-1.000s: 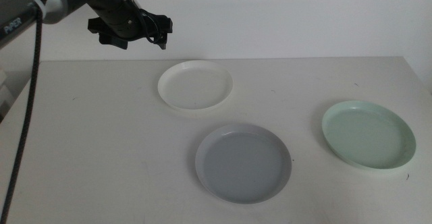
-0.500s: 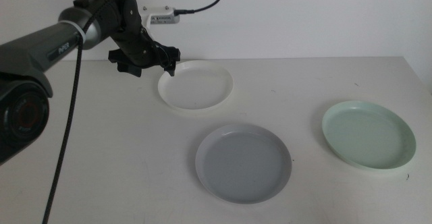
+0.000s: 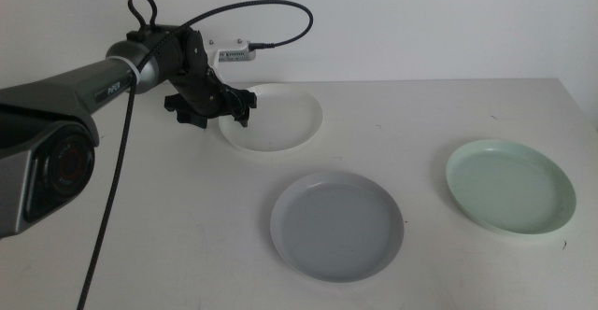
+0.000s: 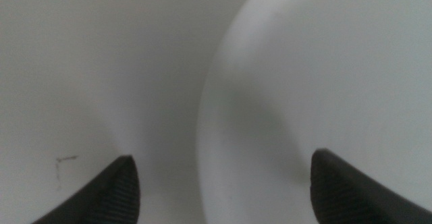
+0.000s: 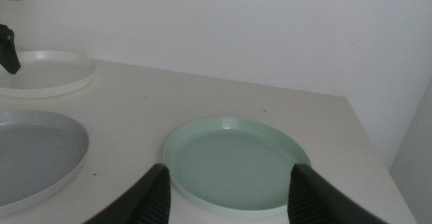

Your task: Stack the three bowls on top of each other.

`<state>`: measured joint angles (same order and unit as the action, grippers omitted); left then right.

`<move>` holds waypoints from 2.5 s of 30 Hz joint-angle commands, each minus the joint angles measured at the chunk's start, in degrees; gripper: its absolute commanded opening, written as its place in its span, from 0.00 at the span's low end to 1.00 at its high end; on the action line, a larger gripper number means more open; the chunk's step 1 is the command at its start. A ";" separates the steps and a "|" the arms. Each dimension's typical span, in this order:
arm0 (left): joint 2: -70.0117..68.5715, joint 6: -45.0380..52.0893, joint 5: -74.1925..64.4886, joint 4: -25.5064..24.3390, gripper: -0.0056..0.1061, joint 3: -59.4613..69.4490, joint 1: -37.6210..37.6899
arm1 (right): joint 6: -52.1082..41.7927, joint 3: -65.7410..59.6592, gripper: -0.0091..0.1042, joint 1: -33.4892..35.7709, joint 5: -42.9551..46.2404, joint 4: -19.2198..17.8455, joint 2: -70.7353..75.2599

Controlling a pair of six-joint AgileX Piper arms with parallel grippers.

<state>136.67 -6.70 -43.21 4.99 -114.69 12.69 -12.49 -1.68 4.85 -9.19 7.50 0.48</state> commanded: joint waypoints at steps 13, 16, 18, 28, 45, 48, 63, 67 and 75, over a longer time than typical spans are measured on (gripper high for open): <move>-3.44 -1.38 3.40 2.17 0.13 -1.89 -0.71 | -0.26 0.41 0.48 -0.24 4.36 -0.60 -0.65; -3.44 -1.33 4.03 1.62 0.05 -1.89 -0.71 | -0.26 0.41 0.48 -0.24 4.36 -0.60 -0.65; -3.75 -1.33 4.21 1.56 0.05 -1.89 -0.71 | -0.26 0.41 0.48 -0.24 4.36 -0.60 -0.65; -13.58 1.81 2.44 2.07 0.05 1.43 -0.65 | -0.26 0.41 0.48 -0.24 4.36 -0.60 -0.65; -46.05 1.63 15.80 7.31 0.05 39.57 5.11 | -0.26 0.41 0.48 -0.24 4.36 -0.60 -0.65; -47.70 0.39 16.73 7.37 0.05 43.33 7.44 | -0.26 0.41 0.48 -0.24 4.36 -0.60 -0.65; -43.35 -2.42 20.98 8.21 0.05 48.79 16.83 | -0.26 0.41 0.48 -0.24 4.36 -0.60 -0.65; -40.91 -2.47 22.15 8.26 0.05 48.79 17.70 | -0.26 0.41 0.48 -0.24 4.36 -0.60 -0.65; -37.28 -2.47 22.20 8.45 0.05 48.79 17.64 | -0.26 0.41 0.48 -0.24 4.36 -0.60 -0.65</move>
<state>101.67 -8.44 -24.40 12.15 -64.46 30.07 -12.49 -1.68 4.85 -9.19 7.50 0.48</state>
